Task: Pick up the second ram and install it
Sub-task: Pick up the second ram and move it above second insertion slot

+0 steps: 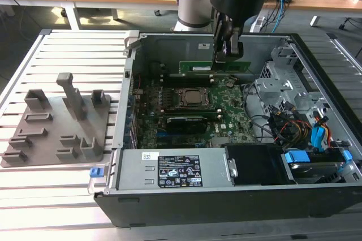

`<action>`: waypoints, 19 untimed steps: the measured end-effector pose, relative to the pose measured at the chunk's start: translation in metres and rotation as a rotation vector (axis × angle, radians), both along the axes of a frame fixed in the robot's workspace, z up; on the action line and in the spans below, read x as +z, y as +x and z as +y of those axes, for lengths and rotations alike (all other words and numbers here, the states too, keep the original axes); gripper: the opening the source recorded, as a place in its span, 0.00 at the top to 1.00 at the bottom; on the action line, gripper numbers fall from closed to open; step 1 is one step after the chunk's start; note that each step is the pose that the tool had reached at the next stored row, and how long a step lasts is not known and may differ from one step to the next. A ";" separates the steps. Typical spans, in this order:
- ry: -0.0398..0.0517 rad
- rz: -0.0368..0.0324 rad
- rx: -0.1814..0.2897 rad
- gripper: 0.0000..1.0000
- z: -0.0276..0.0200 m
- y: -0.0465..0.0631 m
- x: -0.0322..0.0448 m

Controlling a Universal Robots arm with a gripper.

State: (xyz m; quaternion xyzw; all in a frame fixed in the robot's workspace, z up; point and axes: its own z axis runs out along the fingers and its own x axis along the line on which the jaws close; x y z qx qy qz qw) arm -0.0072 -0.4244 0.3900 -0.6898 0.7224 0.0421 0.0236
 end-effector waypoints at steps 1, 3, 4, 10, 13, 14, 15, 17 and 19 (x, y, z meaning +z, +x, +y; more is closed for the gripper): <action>0.0000 0.0000 0.000 0.86 0.0001 0.000 -0.0012; 0.0003 0.0000 0.000 0.86 0.0005 0.000 -0.0048; 0.0001 0.0000 0.000 0.86 0.0009 0.000 -0.0070; 0.0000 0.0001 0.000 0.86 0.0109 0.000 -0.0160; 0.0001 0.0000 0.000 0.86 0.0110 0.000 -0.0207; 0.0002 -0.0001 0.000 0.86 0.0110 0.000 -0.0222; 0.0002 0.0000 0.000 0.86 0.0110 0.000 -0.0236; 0.0001 0.0000 0.000 0.86 0.0111 0.000 -0.0264; 0.0003 -0.0002 0.000 0.86 0.0129 0.000 -0.0277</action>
